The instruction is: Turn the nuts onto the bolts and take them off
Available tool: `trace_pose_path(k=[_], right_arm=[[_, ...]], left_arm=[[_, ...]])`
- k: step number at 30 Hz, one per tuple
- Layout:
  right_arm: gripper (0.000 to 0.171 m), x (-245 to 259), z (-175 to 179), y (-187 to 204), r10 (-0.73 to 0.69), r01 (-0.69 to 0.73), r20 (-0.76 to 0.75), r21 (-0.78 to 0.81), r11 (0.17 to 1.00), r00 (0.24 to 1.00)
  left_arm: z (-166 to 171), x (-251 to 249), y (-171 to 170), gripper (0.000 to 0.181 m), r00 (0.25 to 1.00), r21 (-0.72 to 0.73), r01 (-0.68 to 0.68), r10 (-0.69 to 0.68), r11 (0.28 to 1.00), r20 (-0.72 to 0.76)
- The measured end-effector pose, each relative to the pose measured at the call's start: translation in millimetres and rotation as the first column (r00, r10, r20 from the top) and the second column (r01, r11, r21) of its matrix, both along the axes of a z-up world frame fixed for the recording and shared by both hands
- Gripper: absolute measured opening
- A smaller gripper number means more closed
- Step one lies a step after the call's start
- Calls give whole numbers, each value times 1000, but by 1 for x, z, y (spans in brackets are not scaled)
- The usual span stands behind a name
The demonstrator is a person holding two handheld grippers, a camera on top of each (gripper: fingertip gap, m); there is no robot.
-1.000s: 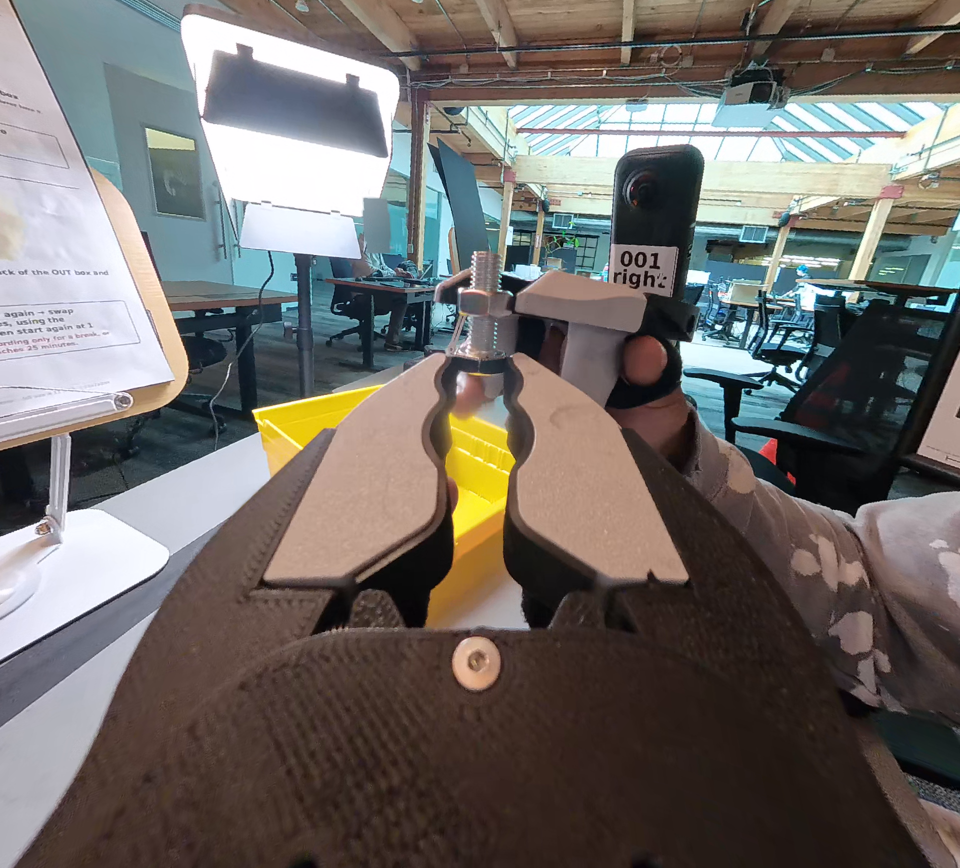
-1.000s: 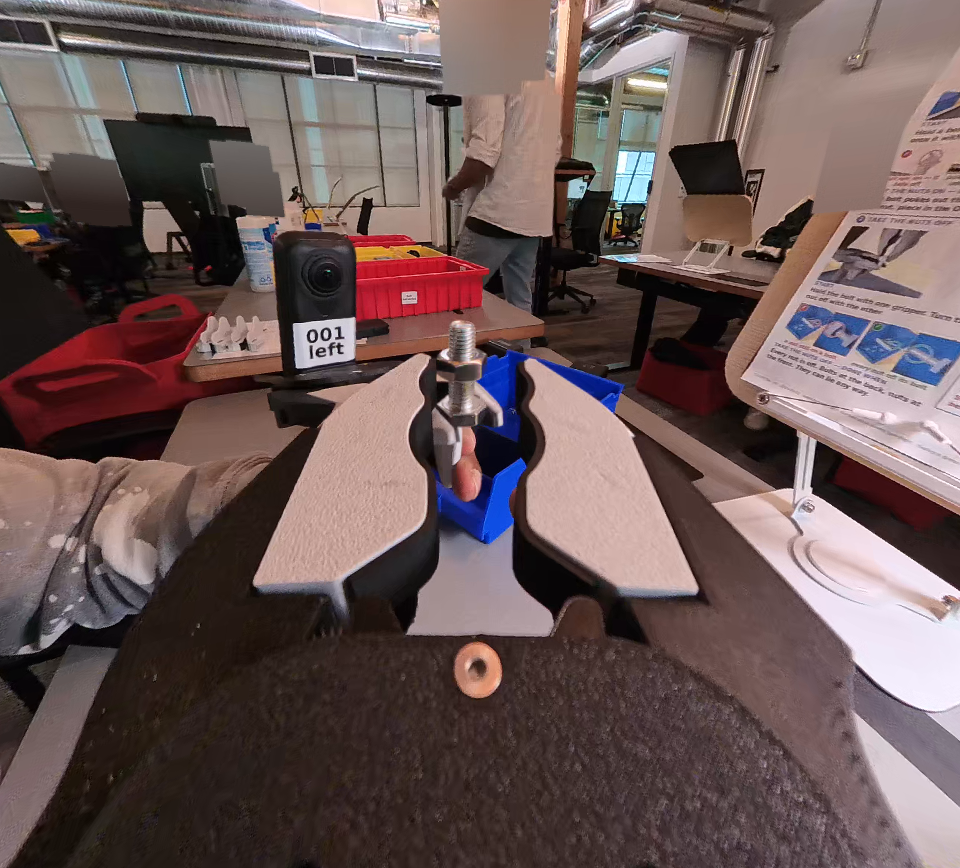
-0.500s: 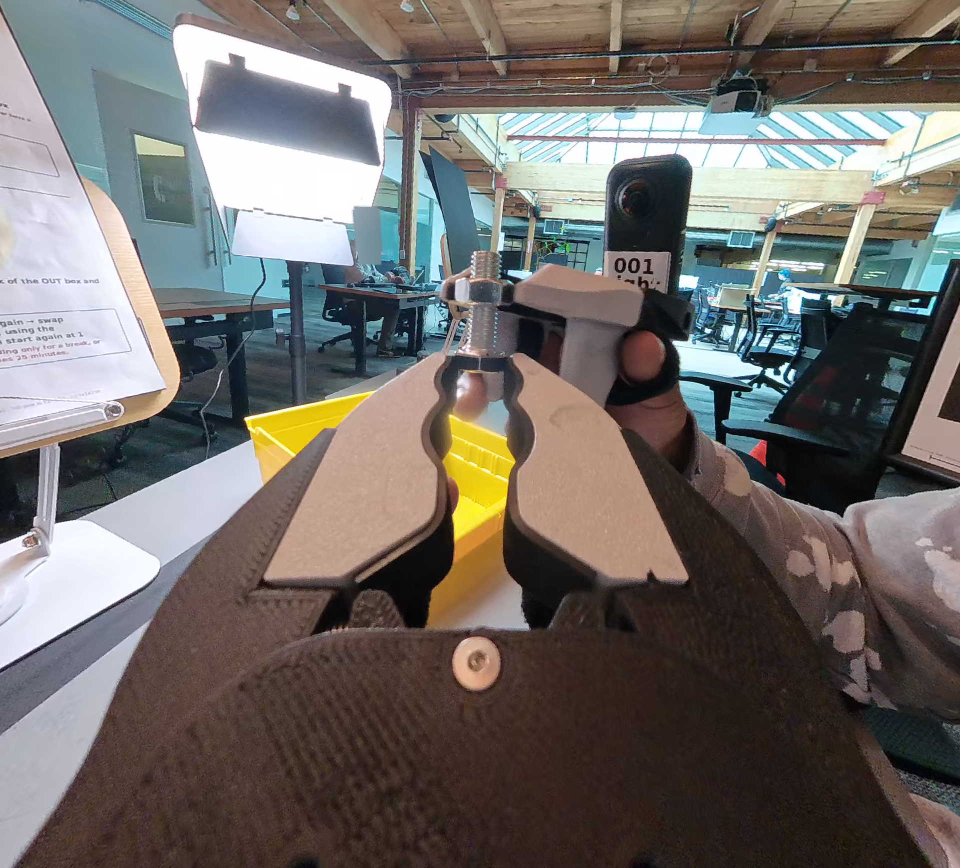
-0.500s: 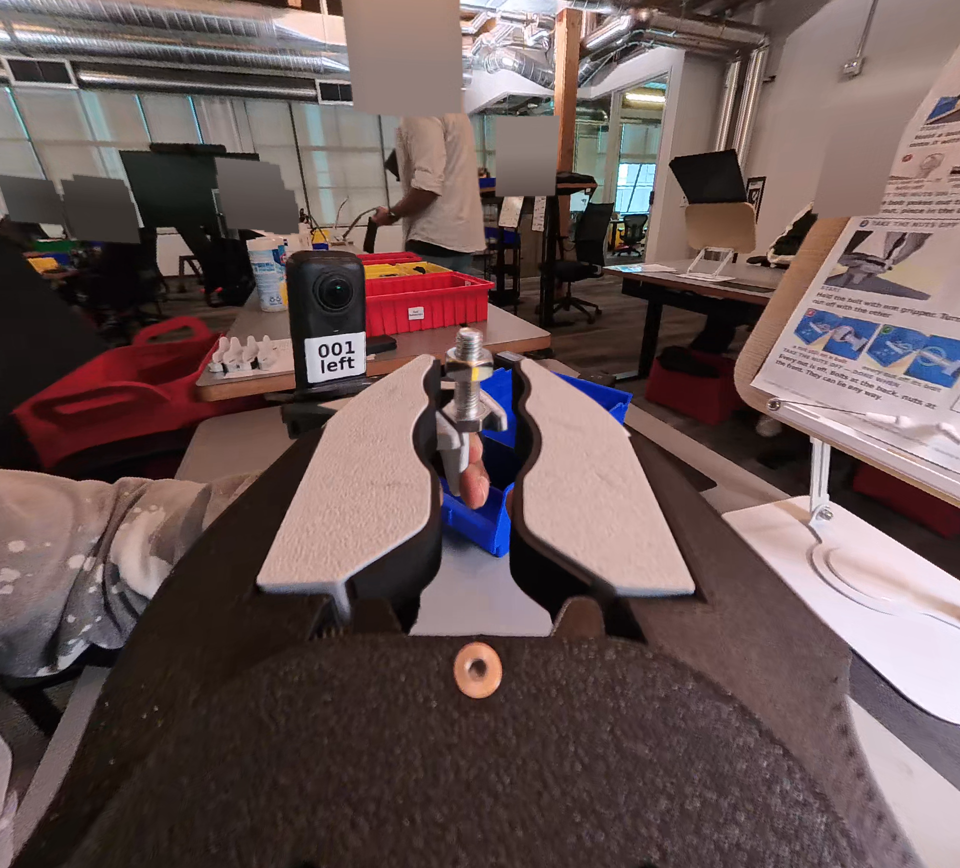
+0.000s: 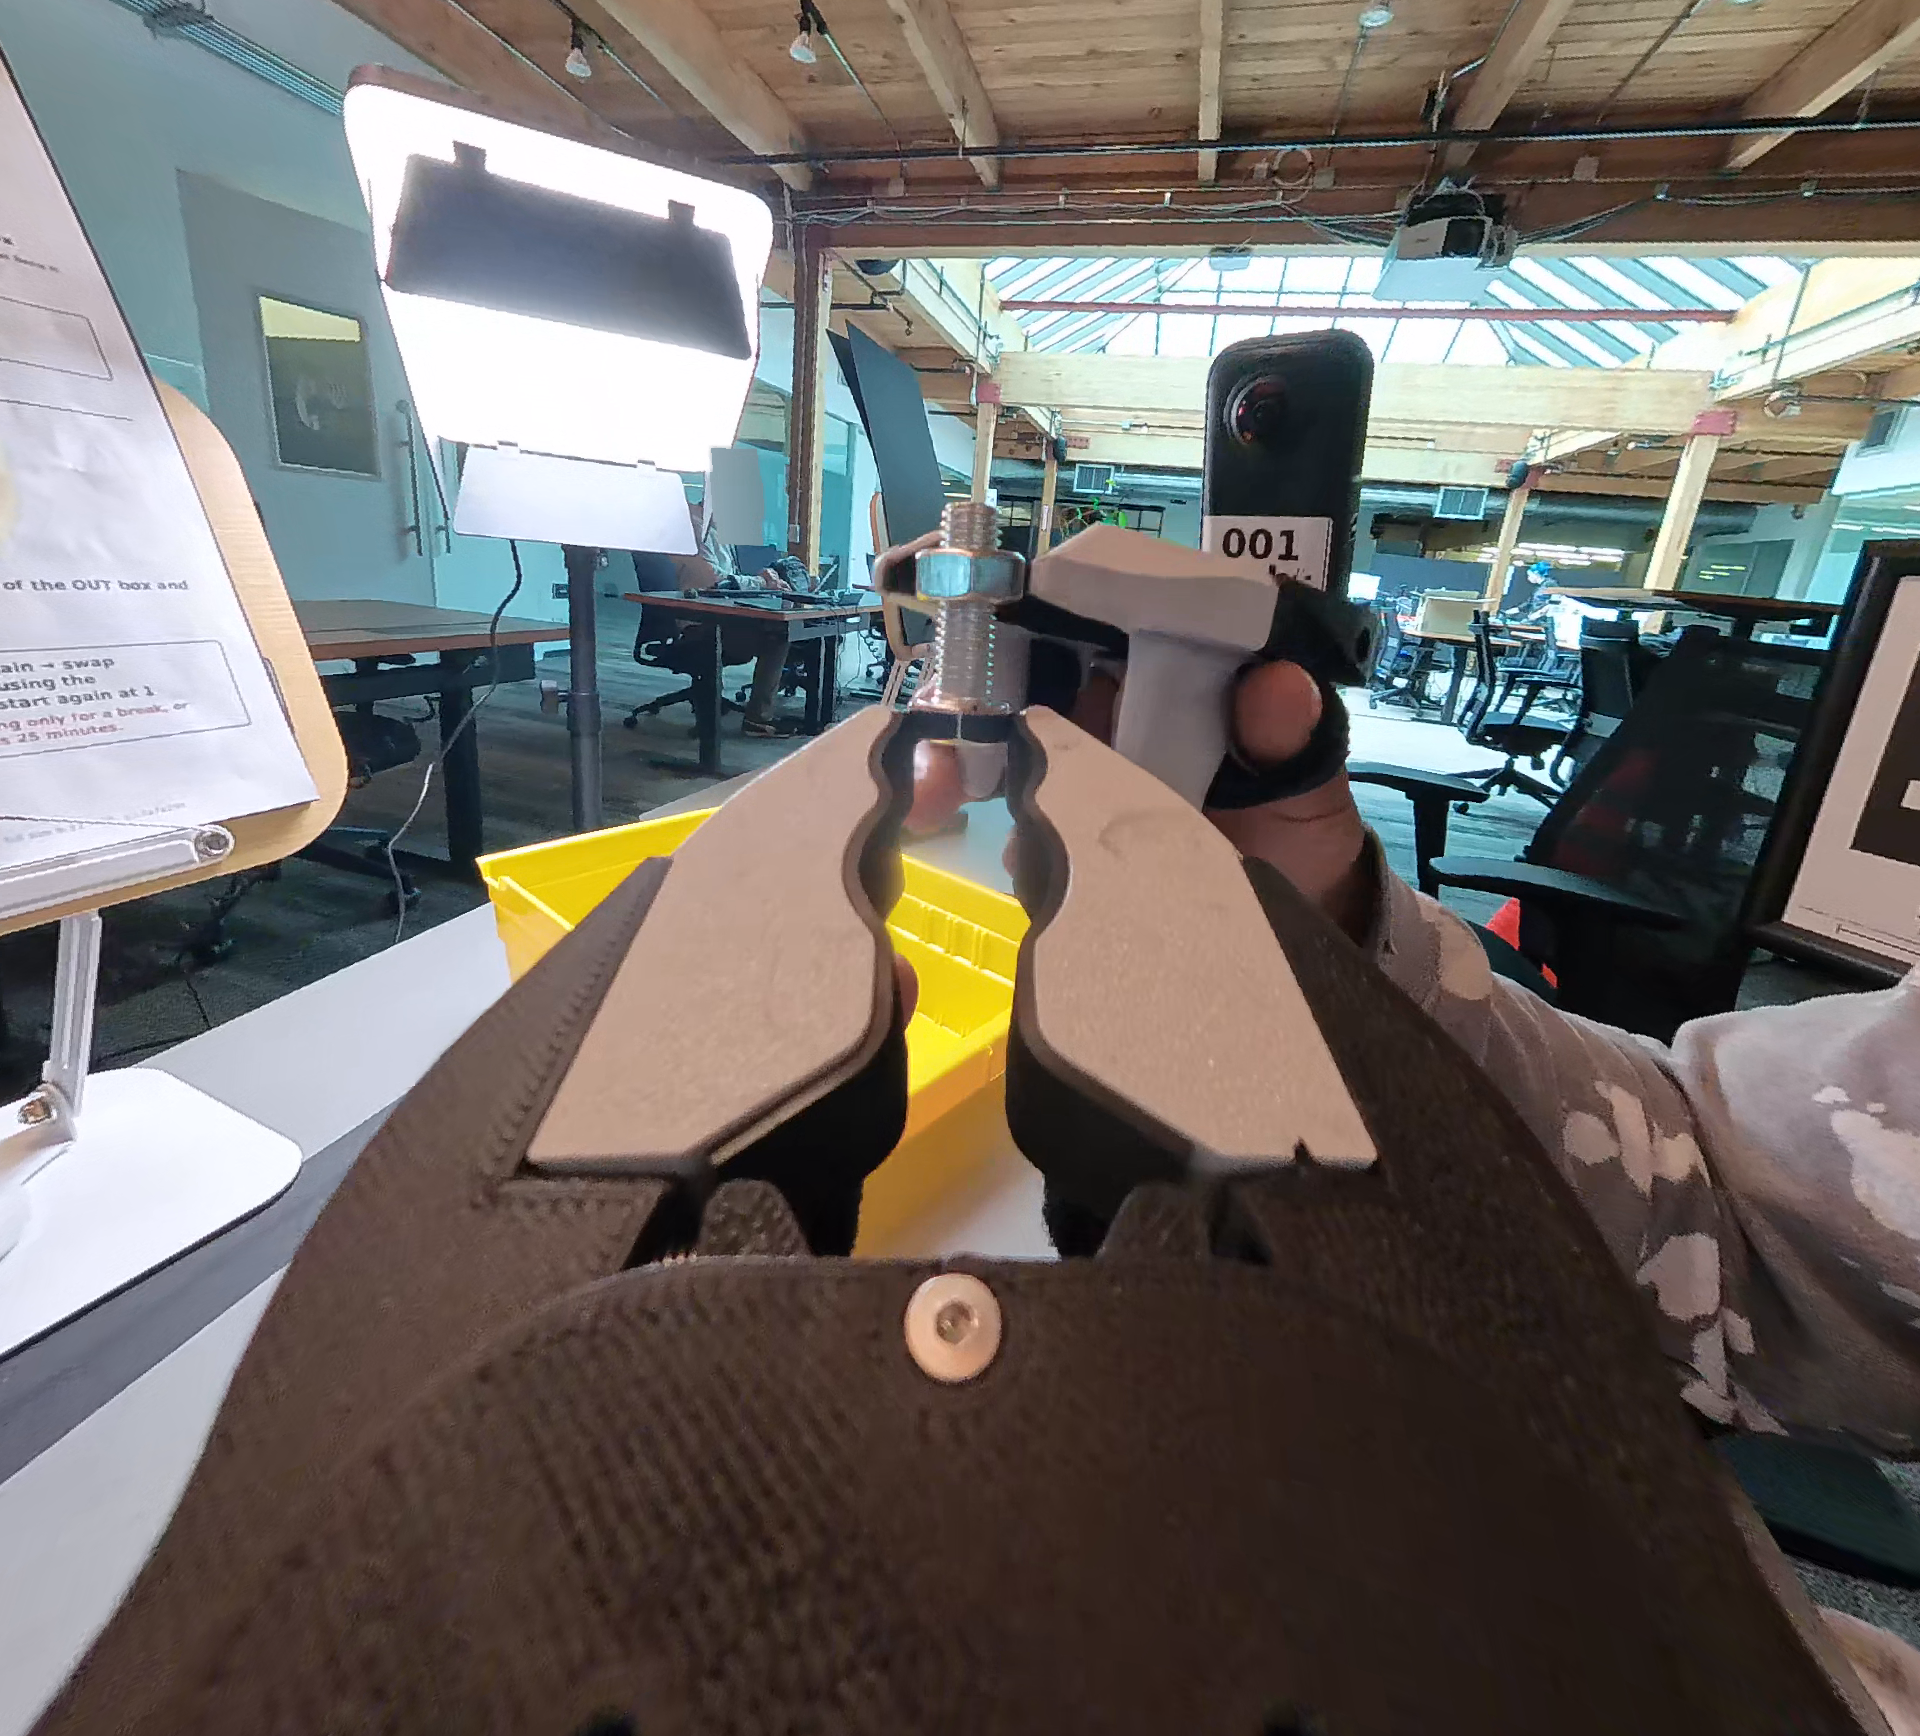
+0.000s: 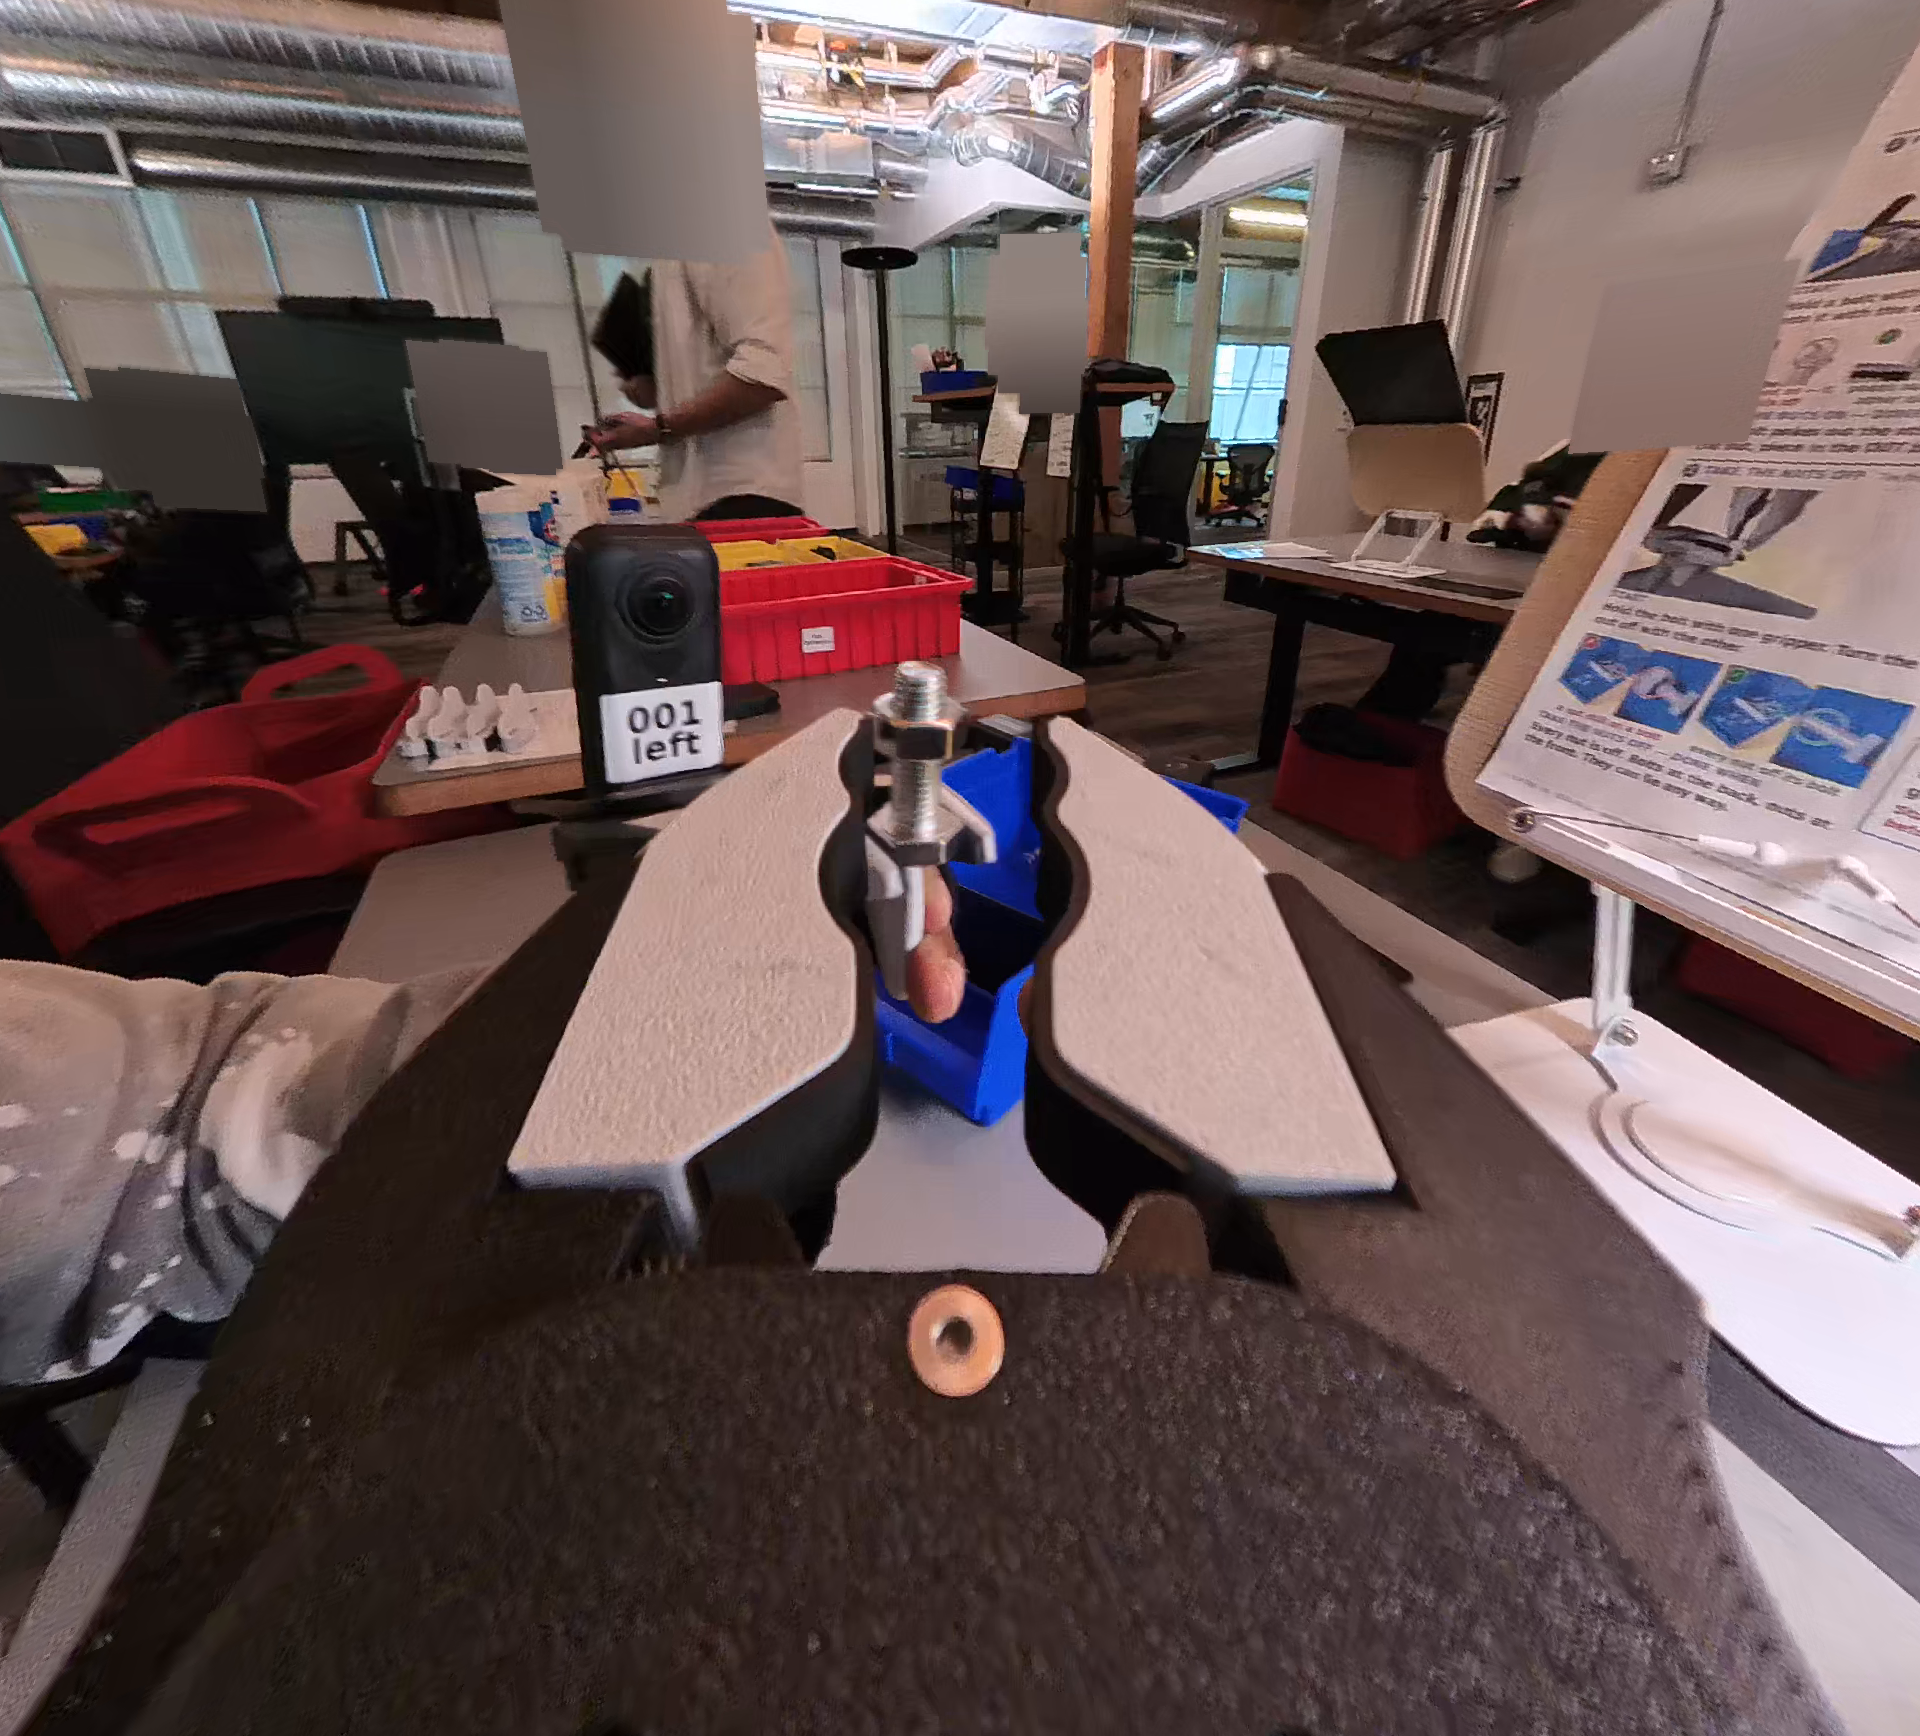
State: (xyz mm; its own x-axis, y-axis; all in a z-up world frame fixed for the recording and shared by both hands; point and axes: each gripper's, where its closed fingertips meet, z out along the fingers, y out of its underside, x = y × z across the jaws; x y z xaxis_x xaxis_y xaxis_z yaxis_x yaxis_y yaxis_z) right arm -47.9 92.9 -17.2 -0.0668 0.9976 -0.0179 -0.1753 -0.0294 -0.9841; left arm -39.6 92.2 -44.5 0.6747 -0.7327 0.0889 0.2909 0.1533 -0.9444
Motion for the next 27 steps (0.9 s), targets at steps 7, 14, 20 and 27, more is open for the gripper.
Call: trace_pose_path(k=[7,14,20,27], right_arm=[[18,18,6,36,-124,122,-29,-57,991,992],[32,0,2,-3,-6,6,1,-3,1000,1000],[12,14,6,33,-151,149,-30,-44,988,988],[34,0,5,-2,-8,8,-11,-15,1000,1000]], left_arm=[[8,-5,-5,18,1000,22,3,-4,1000,16],[1,2,-2,18,1000,13,-7,7,1000,6],[8,-5,-4,18,999,38,-30,29,999,19],[3,-1,-2,18,1000,25,-24,24,999,13]])
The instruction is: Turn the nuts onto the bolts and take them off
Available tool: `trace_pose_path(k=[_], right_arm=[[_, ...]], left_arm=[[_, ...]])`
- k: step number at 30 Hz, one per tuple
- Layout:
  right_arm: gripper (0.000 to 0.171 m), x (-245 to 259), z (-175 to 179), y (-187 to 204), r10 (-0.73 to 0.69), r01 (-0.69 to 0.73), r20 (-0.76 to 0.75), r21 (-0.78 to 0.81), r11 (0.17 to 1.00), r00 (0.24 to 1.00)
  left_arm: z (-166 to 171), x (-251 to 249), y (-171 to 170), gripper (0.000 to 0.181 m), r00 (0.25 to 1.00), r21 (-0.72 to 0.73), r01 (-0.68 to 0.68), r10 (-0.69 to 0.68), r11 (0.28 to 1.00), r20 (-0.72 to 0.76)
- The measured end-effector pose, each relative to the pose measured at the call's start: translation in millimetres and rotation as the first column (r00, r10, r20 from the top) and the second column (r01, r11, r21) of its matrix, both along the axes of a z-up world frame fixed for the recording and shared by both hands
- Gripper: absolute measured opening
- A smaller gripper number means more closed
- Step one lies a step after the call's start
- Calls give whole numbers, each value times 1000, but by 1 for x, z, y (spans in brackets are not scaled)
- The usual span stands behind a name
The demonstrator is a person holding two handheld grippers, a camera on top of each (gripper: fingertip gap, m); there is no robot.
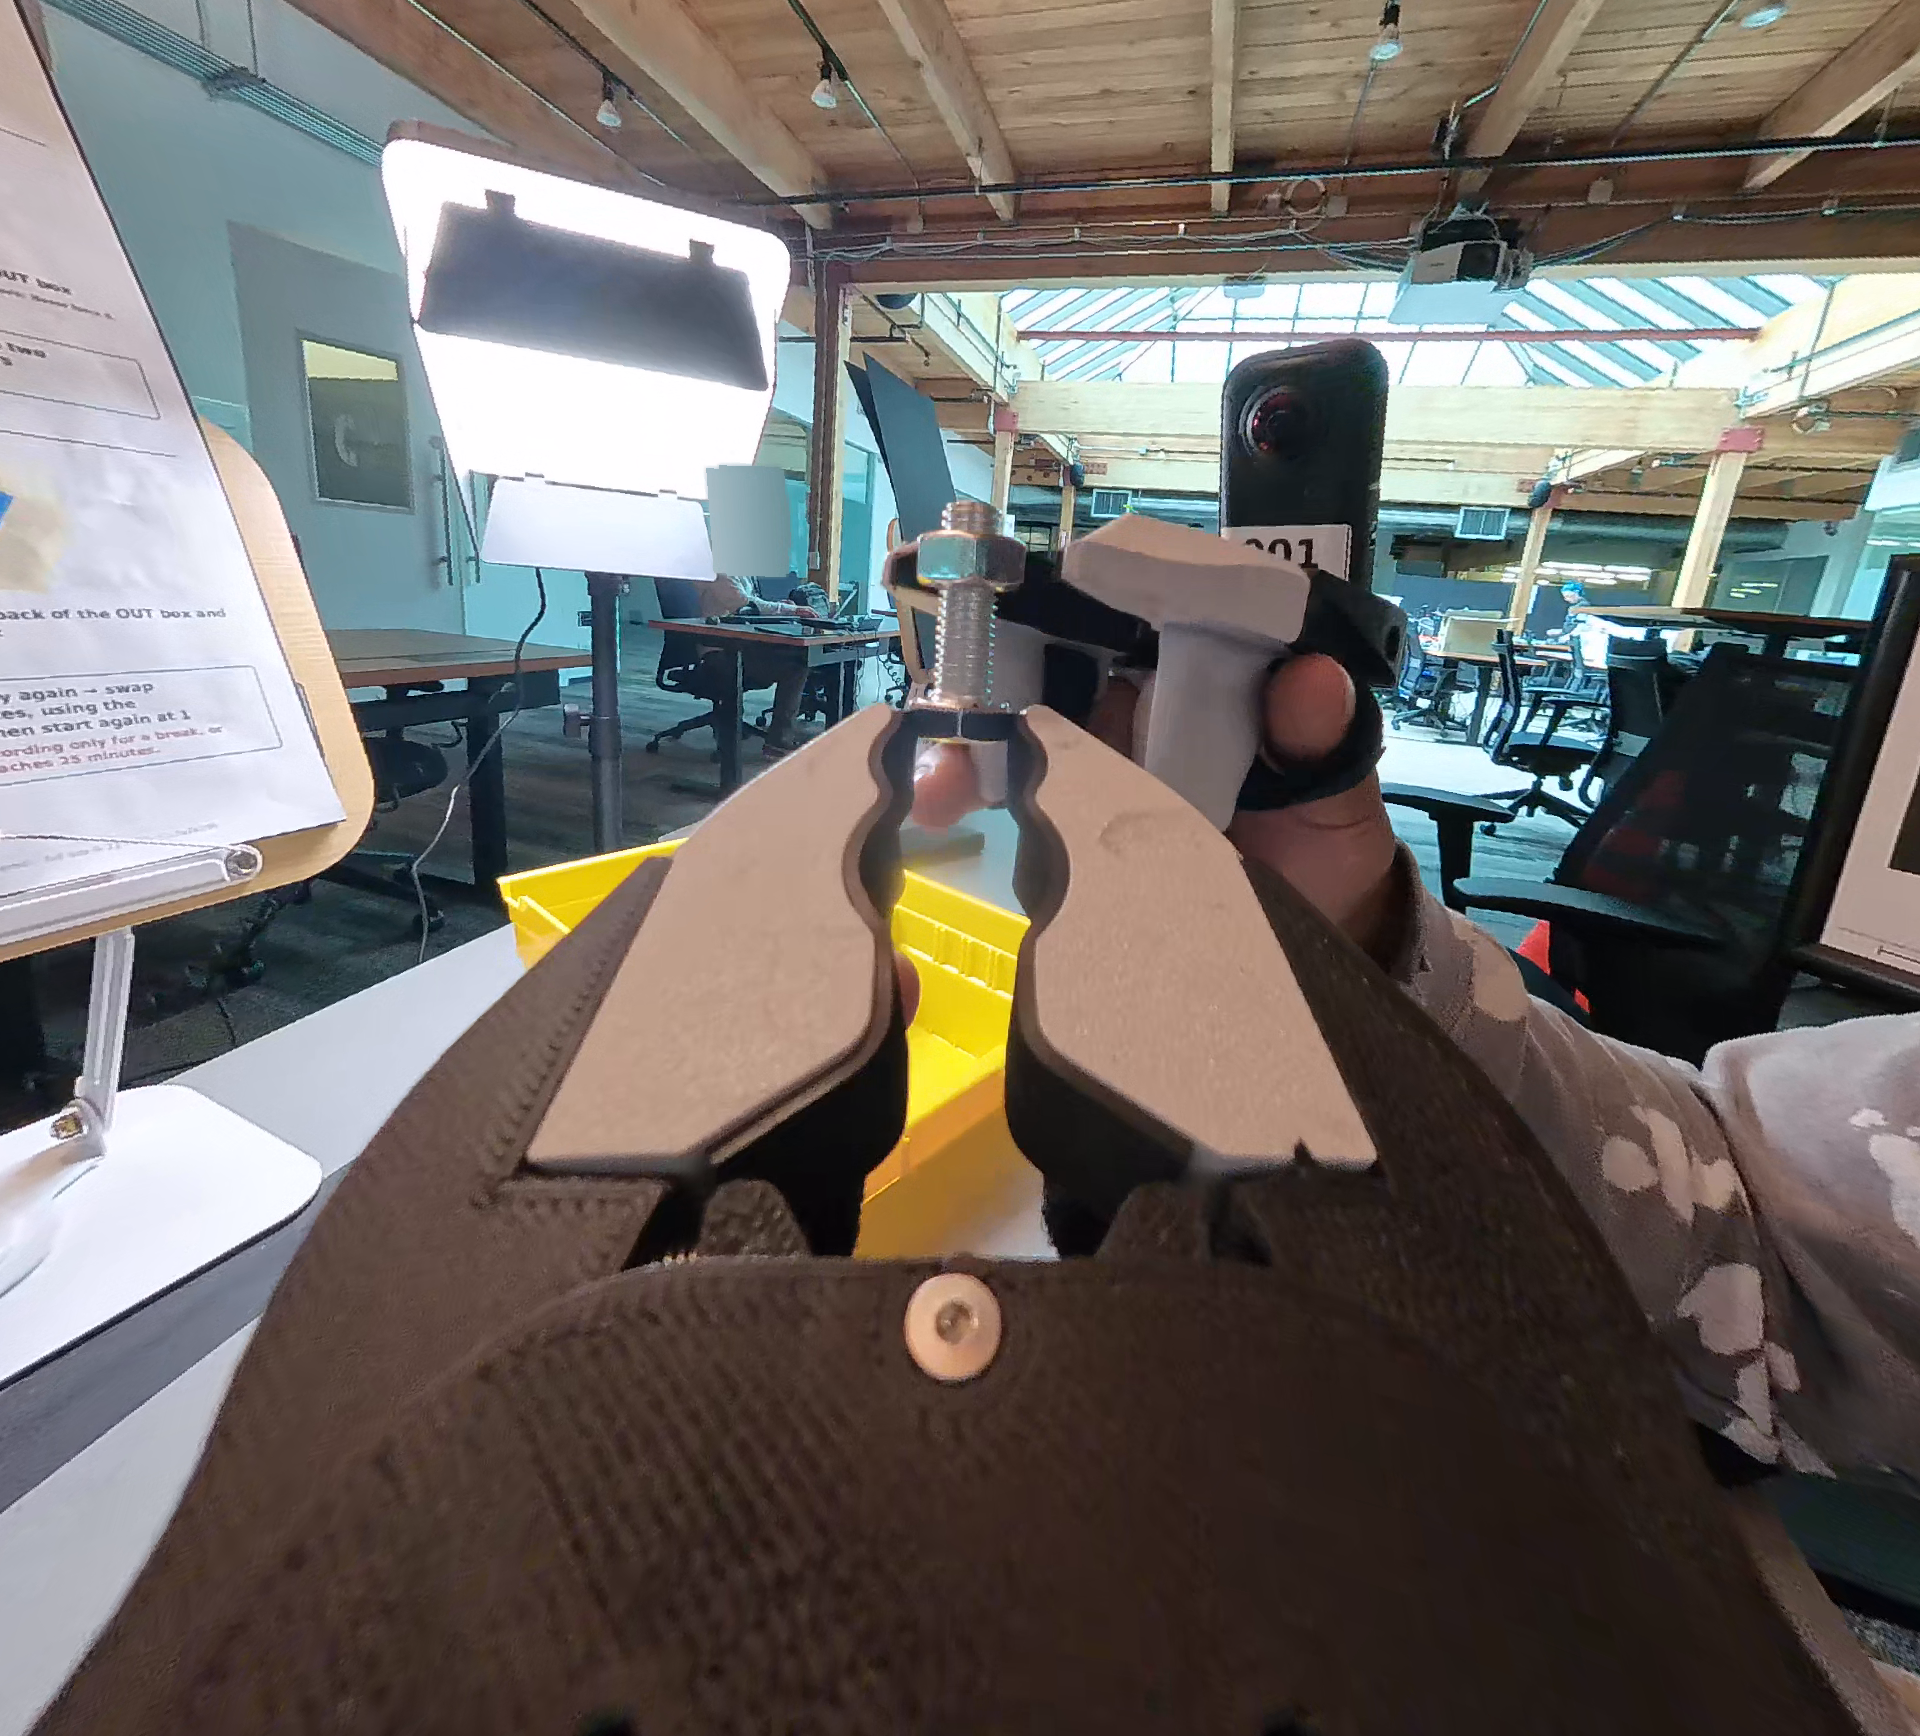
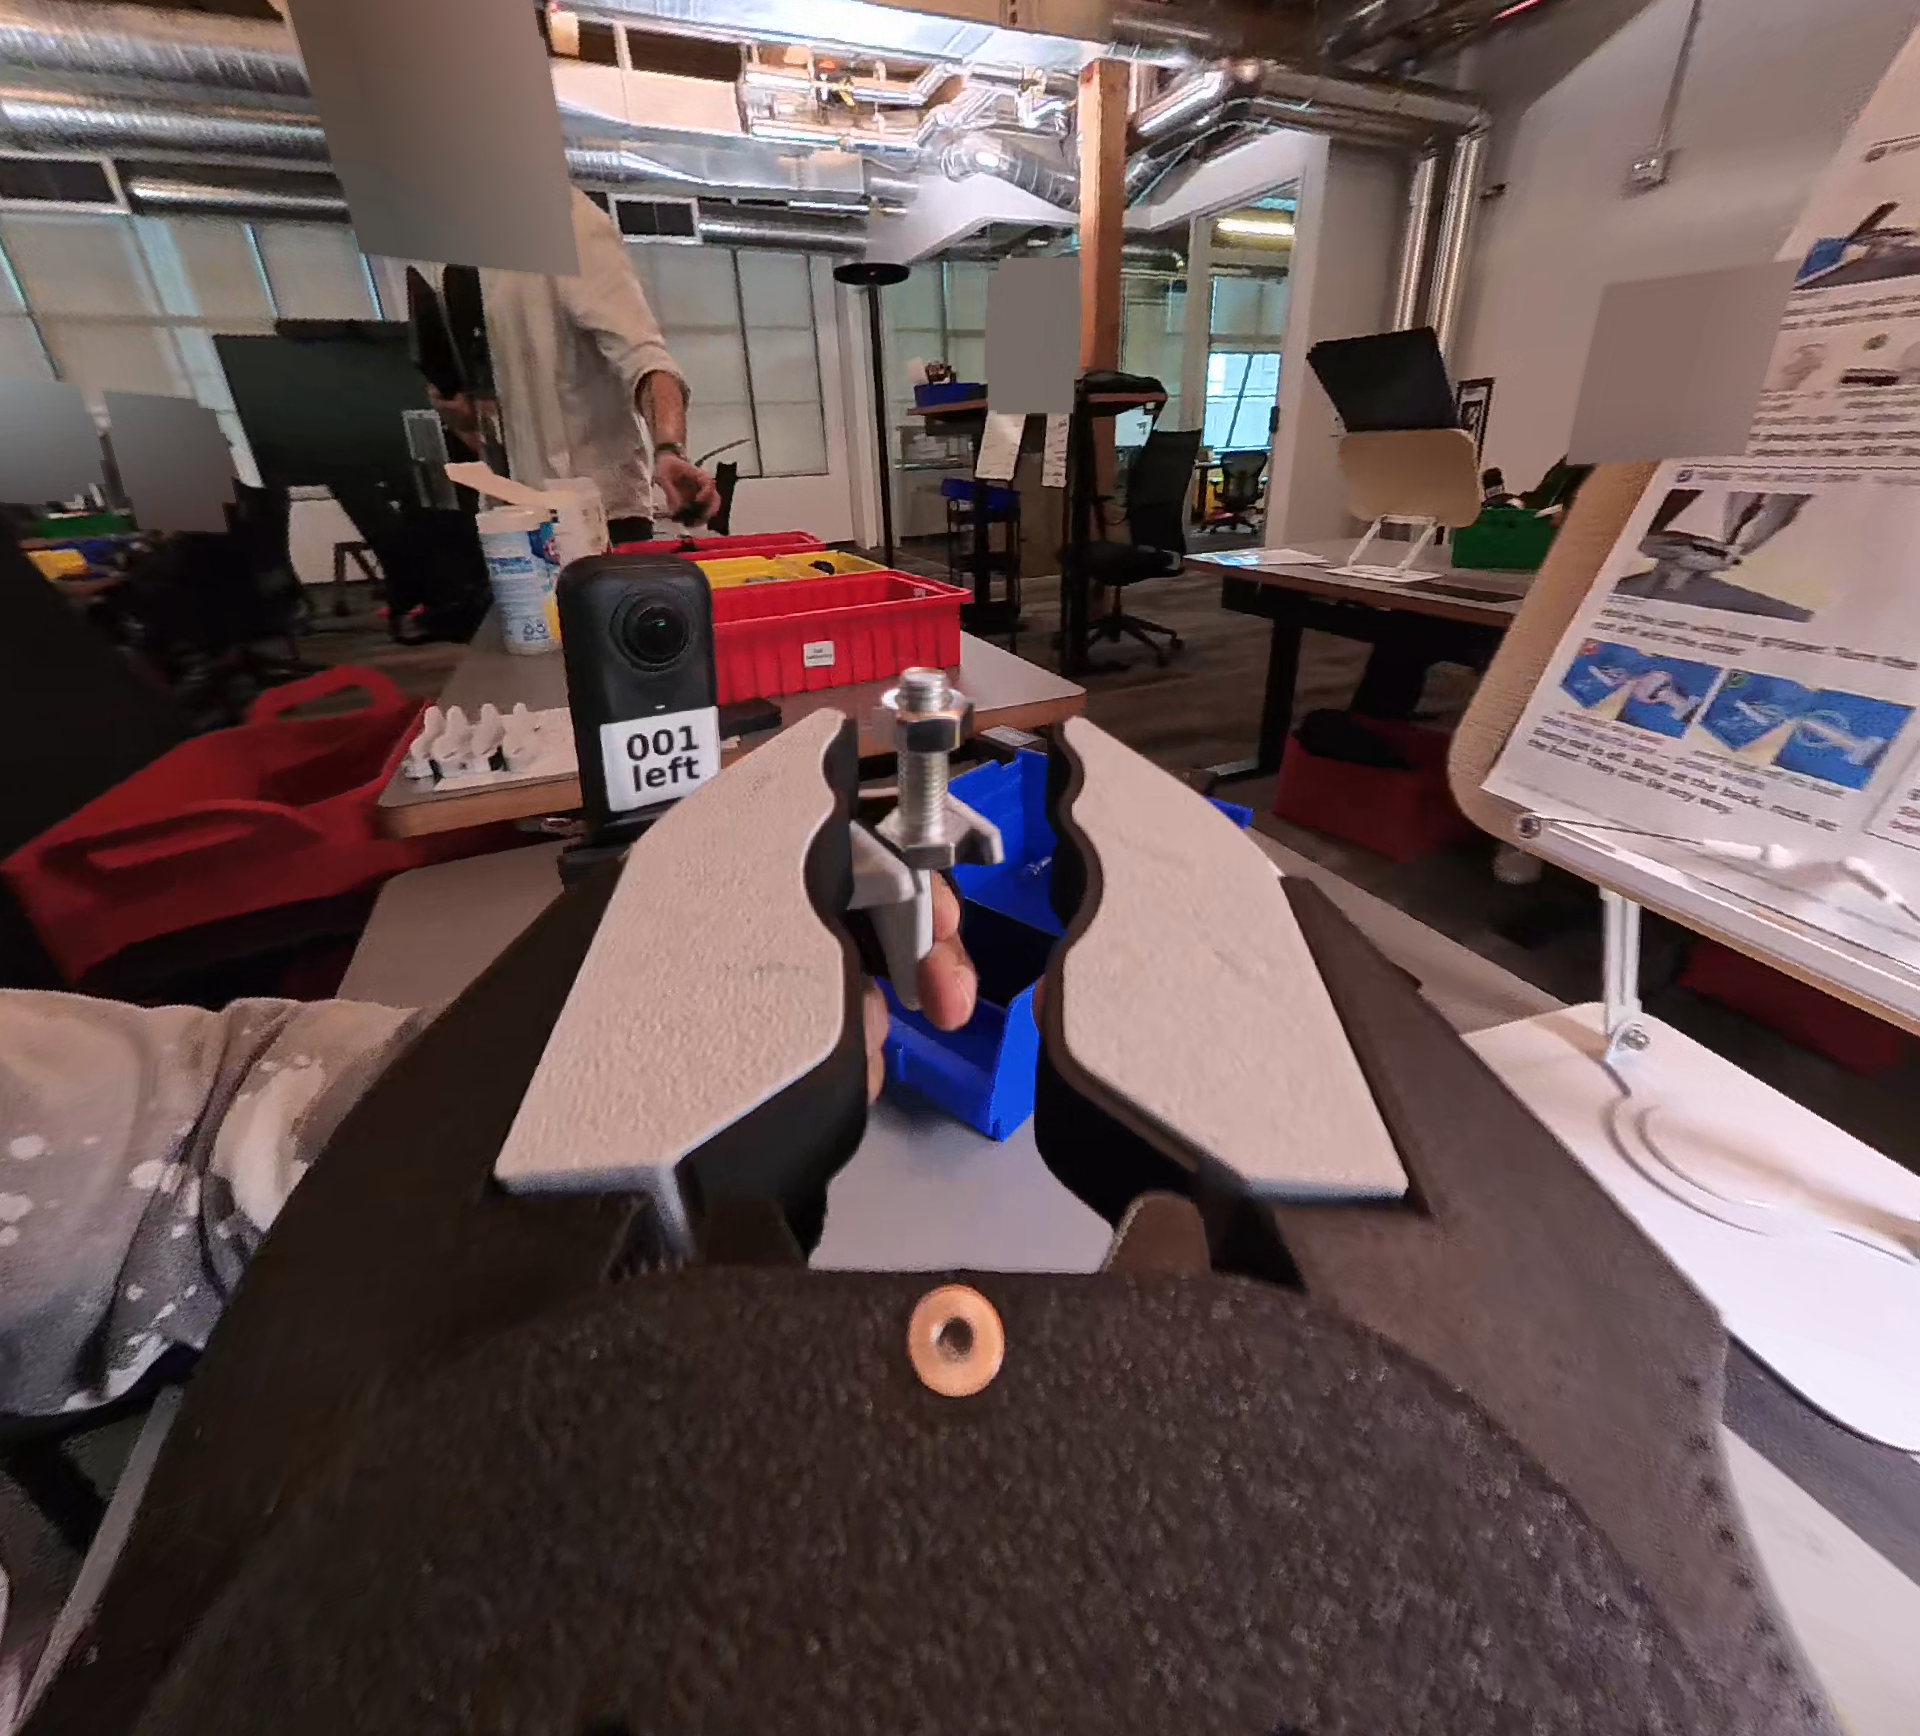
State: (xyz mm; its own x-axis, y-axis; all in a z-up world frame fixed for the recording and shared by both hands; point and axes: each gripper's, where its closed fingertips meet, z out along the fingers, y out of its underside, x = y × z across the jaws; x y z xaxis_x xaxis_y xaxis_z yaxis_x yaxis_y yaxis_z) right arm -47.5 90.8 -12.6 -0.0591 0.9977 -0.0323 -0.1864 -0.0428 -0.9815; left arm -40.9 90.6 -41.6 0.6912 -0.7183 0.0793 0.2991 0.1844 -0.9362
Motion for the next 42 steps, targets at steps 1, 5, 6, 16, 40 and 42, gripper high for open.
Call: trace_pose_path(k=[1,5,6,16,40,42], right_arm=[[34,-2,-1,-1,-1,1,2,3,1000,1000],[13,5,0,20,-97,97,-4,-29,995,995],[13,8,2,27,-135,135,-22,-19,991,991],[31,-2,1,-4,-3,3,-11,-6,1000,1000],[17,0,-2,-5,12,-13,10,43,999,1000],[17,1,-4,-5,29,-30,24,50,998,999]], left_arm=[[0,1,-1,18,1000,4,2,-2,1000,-5],[5,-4,-3,18,999,8,19,-19,1000,39],[6,-5,-3,18,999,9,16,-16,1000,35],[2,5,-4,17,1000,14,18,-18,1000,4],[-6,9,0,18,997,-27,67,-66,997,27],[-8,12,1,18,996,-46,84,-84,995,9]])
